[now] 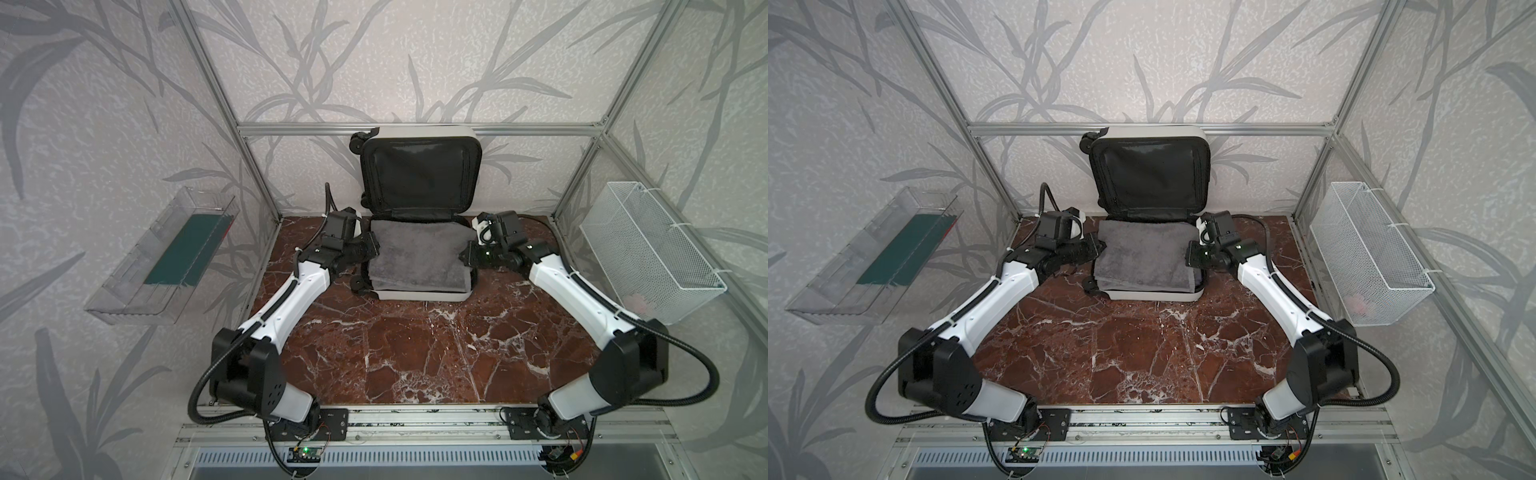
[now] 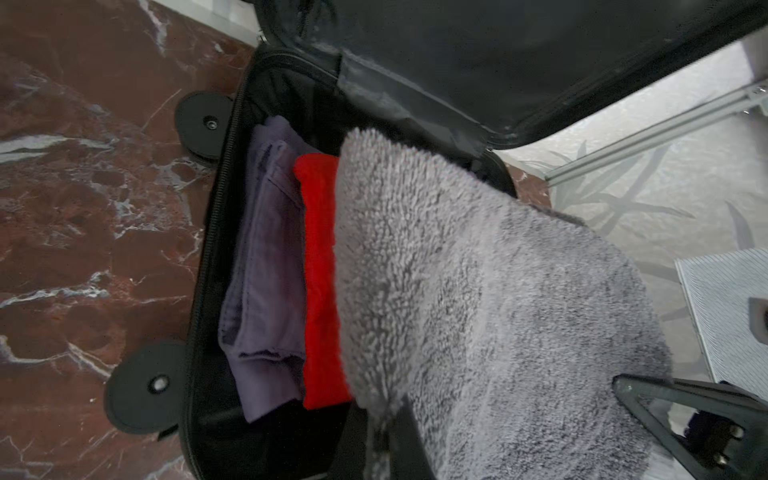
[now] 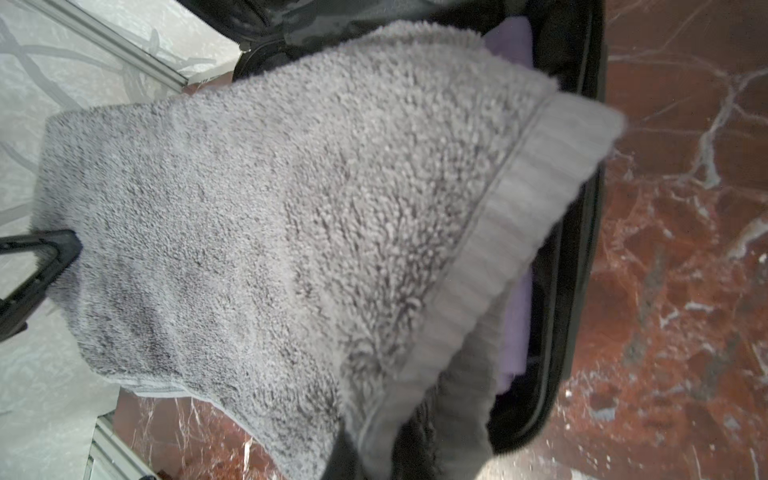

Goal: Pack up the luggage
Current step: 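Lower the grey towel flat onto the red T-shirt and open both grippers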

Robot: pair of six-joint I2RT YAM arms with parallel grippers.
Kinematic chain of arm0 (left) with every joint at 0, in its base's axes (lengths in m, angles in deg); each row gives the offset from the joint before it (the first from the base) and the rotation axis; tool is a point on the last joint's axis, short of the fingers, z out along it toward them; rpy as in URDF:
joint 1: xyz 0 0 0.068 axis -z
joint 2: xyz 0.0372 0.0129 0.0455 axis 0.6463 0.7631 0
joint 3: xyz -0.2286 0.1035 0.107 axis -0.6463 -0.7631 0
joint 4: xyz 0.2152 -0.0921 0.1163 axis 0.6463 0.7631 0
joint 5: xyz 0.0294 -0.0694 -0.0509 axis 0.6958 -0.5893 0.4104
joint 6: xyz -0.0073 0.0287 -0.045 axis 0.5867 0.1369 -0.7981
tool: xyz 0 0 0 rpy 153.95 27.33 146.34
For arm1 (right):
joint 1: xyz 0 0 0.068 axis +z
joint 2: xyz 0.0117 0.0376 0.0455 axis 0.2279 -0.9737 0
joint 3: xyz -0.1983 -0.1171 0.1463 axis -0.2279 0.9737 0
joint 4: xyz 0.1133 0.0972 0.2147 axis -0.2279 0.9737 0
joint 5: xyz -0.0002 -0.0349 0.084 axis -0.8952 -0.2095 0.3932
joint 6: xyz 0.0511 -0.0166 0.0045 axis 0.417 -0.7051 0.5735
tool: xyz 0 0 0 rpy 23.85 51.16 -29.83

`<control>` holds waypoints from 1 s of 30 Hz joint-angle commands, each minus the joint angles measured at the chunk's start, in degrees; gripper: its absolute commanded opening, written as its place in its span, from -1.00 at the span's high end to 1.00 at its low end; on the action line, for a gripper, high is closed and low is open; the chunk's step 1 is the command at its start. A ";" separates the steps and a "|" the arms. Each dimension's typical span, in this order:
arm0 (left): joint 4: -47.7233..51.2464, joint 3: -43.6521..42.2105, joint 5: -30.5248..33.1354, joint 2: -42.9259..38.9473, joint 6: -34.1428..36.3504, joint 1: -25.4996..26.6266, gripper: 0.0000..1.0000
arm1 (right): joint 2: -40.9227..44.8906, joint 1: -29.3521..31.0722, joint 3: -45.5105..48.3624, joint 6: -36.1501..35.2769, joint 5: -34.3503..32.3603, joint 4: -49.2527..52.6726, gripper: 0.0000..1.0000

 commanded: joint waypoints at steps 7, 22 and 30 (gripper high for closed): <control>-2.82 9.52 -0.70 13.46 4.10 -1.77 1.00 | -14.52 -2.61 -10.43 -0.18 1.91 -3.31 1.00; 5.00 17.34 2.36 19.83 10.11 -2.91 -0.02 | -18.23 -6.15 -11.82 -1.64 0.65 -1.20 0.00; 3.14 15.82 0.03 10.82 7.38 -2.77 -0.50 | -9.42 -6.07 -9.62 -0.64 1.88 -1.29 0.00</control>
